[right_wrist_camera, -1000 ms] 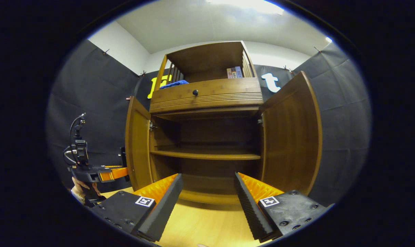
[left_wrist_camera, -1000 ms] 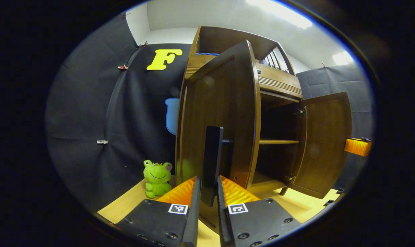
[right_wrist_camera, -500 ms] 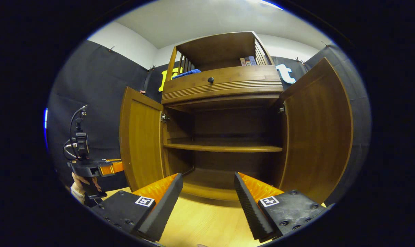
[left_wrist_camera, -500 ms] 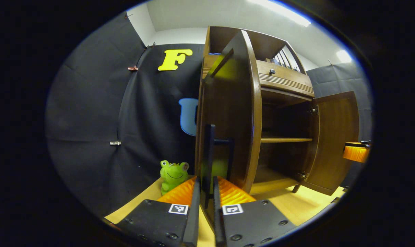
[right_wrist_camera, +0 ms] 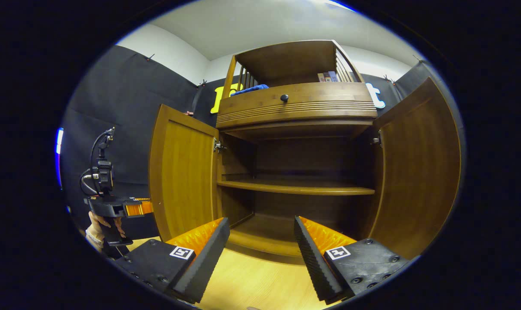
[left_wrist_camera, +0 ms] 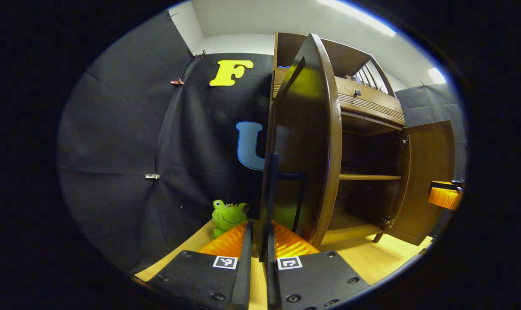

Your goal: Open the right door of the double-door shoe cabinet with the right hand, and open the left door with the left hand.

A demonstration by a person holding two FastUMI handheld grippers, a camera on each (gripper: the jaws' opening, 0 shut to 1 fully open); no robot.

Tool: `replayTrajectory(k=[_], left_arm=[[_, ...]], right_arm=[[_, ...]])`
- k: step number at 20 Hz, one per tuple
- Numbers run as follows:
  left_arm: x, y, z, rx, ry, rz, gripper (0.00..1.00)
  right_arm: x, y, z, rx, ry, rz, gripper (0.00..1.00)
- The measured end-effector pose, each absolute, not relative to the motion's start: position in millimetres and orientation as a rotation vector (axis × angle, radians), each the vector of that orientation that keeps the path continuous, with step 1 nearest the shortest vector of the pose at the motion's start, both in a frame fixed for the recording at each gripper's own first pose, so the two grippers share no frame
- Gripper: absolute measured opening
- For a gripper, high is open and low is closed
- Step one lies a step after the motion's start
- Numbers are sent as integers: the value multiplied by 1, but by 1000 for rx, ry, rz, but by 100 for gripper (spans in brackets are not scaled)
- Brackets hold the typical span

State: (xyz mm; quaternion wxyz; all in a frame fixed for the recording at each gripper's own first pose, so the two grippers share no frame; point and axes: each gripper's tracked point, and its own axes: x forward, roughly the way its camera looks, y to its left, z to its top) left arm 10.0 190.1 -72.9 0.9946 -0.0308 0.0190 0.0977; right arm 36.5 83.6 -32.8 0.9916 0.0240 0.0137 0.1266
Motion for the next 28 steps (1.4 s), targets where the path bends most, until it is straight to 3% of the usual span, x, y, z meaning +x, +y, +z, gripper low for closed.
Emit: replayTrajectory(k=[8,23,25,28], left_arm=[[-13,200,-66,-89,6,193,20],[-75,200,-33,-22,-11,288,19],[-77,183,-26,-37,-8,248,24],[-84,171,-14,-21,-27,222,47]], right_arm=[[44,108,-49,95,61,313,95],[15,90,-27,68,3,241,95],[8,82,-28,38,0,206,94],[-6,64,-24,12,2,153,94]])
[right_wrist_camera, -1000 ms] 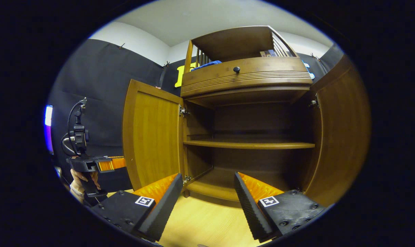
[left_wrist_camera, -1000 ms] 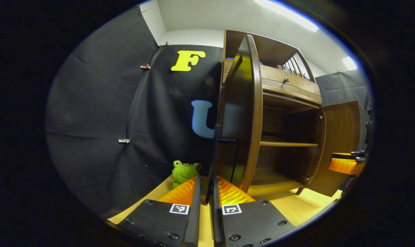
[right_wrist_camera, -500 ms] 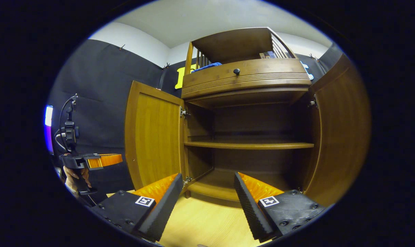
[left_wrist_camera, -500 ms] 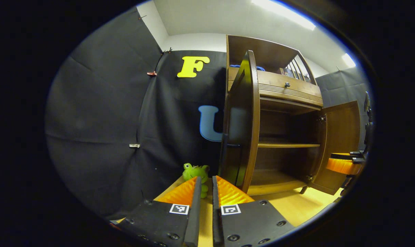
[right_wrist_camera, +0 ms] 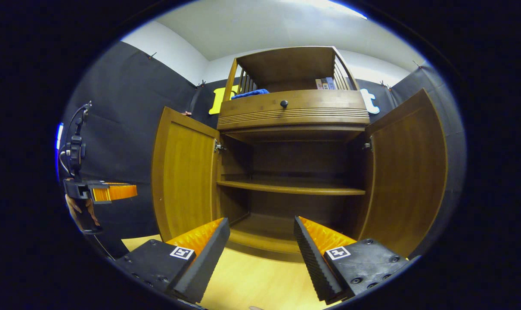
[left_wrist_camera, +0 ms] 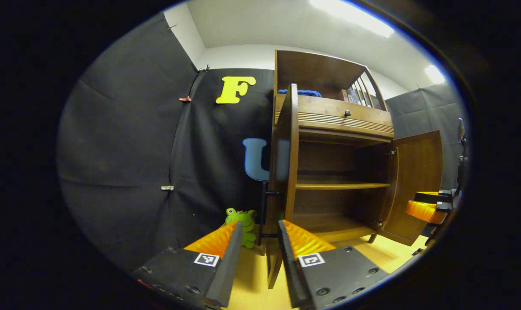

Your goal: Open the right door of the double-door shoe cabinet with the right hand, and open the left door with the left hand.

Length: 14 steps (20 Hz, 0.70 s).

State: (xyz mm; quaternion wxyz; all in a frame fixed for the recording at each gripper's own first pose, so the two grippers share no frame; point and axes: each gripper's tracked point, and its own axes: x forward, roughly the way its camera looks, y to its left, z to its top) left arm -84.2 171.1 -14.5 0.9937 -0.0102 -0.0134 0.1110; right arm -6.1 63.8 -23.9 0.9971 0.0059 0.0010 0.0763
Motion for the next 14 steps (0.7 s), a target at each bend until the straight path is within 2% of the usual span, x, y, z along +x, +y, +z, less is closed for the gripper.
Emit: replayTrajectory(k=[2,6,8,14], left_arm=[[-87,167,-9,5,-42,230,65],[-83,128,-7,-11,-38,134,87],[-80,119,-4,19,-48,120,94],[-67,61,2,26,-55,-9,95]], right_arm=[[-13,51,-20,-1,2,117,95],[-27,36,-12,-11,4,80,95],[-34,28,-8,-13,0,64,96],[-48,3,-2,-11,-7,10,96]])
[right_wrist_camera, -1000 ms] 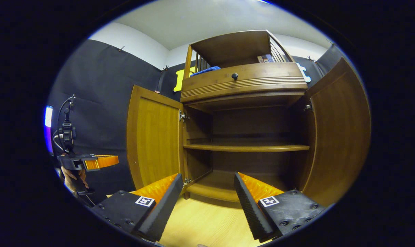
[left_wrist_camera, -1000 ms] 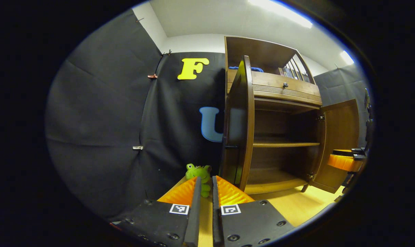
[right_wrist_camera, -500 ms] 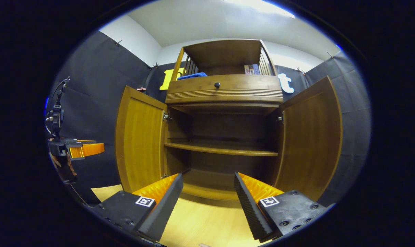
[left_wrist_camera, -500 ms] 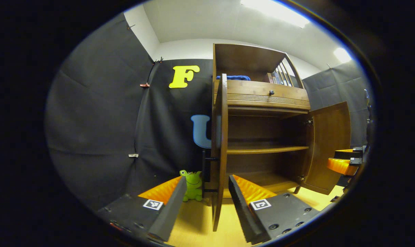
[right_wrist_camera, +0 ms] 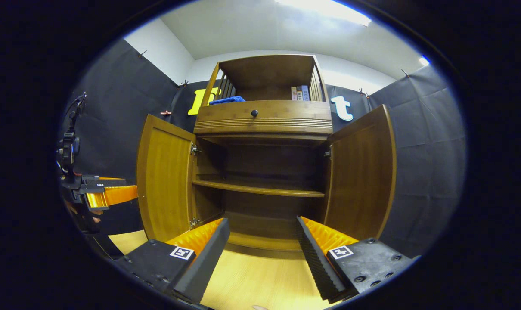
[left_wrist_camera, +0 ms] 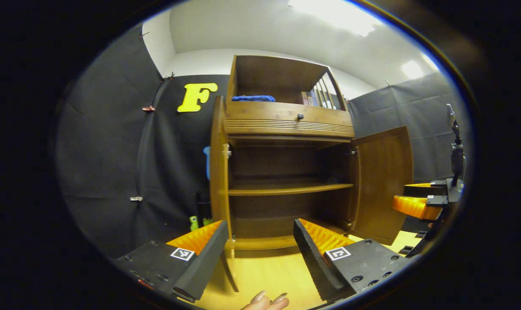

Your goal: Open the right door of the double-door shoe cabinet with the right hand, and open the left door with the left hand.

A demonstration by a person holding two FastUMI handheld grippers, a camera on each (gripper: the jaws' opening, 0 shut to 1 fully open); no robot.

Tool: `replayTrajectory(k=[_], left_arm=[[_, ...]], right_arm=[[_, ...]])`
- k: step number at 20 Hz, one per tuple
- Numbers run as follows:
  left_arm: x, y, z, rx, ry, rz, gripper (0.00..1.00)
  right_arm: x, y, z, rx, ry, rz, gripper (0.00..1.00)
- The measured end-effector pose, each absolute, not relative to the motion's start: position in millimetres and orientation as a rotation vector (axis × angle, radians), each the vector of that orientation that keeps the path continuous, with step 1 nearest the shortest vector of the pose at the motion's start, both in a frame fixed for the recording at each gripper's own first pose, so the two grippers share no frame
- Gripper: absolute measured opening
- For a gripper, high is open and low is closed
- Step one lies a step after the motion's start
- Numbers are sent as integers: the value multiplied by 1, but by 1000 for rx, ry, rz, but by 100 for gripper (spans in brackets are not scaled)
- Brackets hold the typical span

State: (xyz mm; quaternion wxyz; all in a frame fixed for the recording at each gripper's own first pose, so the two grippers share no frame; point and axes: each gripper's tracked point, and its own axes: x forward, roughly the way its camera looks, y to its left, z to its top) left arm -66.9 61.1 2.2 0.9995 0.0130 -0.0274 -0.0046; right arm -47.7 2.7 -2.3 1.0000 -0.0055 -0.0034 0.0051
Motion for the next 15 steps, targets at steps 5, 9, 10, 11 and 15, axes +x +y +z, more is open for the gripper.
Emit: replayTrajectory(k=[5,9,10,11,15], left_arm=[[-57,25,9,17,-66,-71,94],[-48,2,3,42,-49,-101,95],[-46,-3,0,48,-39,-108,95],[-45,-7,-1,48,-37,-115,95],[-40,-20,-5,44,-26,-145,94]], right_arm=[[-52,-1,0,-14,6,9,98],[-53,9,-2,-23,9,34,98],[-53,14,-4,-17,17,46,97],[-53,18,-7,-9,23,58,98],[-51,19,-4,11,24,74,98]])
